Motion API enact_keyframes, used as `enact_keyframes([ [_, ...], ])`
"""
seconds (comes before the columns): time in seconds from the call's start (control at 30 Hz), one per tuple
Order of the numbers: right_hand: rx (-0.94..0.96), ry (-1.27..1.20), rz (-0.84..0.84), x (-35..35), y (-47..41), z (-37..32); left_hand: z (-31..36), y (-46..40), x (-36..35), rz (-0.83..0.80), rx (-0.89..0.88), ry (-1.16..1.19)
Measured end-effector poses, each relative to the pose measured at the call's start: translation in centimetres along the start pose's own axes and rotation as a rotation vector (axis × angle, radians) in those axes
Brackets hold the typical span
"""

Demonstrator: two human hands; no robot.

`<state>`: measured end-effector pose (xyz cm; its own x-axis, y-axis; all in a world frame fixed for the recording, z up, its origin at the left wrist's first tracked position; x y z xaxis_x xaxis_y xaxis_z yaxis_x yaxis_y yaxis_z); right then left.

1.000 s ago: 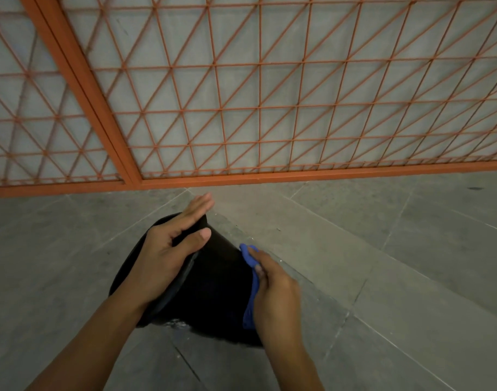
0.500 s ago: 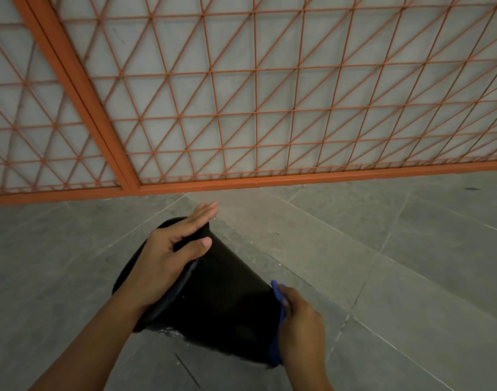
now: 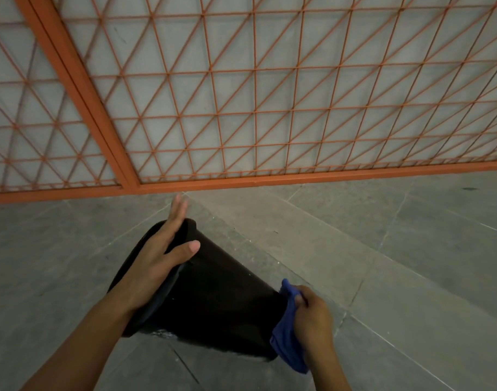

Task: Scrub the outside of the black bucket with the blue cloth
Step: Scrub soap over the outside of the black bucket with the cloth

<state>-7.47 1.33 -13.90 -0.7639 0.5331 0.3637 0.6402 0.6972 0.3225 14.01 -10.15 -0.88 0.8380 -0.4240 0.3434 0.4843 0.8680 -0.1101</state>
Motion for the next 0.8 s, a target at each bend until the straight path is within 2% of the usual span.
enact_keyframes([
  [0.1,-0.180,-0.339,-0.033,-0.2,0.6,1.3,0.4,0.1,-0.1,-0.033,-0.055,-0.040],
  [0.17,-0.235,-0.477,-0.026,-0.3,1.0,2.0,1.0,-0.1,-0.6,-0.081,-0.127,-0.091],
  [0.27,-0.229,-0.500,0.070,-0.2,1.3,2.8,1.7,-0.3,-1.6,-0.150,-0.234,-0.162],
  [0.37,-0.180,-0.449,0.164,-0.4,1.8,3.1,2.1,-0.8,-1.9,-0.124,-0.298,-0.173],
  [0.5,-0.109,-0.383,0.272,-1.1,2.8,3.3,1.7,-1.7,-2.1,0.058,-0.222,-0.037],
  [0.57,-0.089,-0.390,0.309,-1.4,3.1,3.5,1.2,-1.9,-2.5,0.035,-0.170,-0.123],
  [0.67,-0.039,-0.399,0.367,-2.0,4.3,3.3,-0.6,-1.9,-2.4,0.039,0.018,-0.211],
  [0.8,0.076,-0.307,0.261,-3.3,6.4,3.0,-1.4,-1.8,-1.7,0.092,0.074,-0.130],
])
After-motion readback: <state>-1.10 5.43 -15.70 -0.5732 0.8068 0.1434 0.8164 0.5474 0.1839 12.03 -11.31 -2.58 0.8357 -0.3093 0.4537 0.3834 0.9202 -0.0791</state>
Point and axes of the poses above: each hand's wrist, its own y-axis away from the middle knuckle, its own x-axis out of the back of the hand, z = x × y, the point moved 4 cm from there along -y, towards the middle knuckle
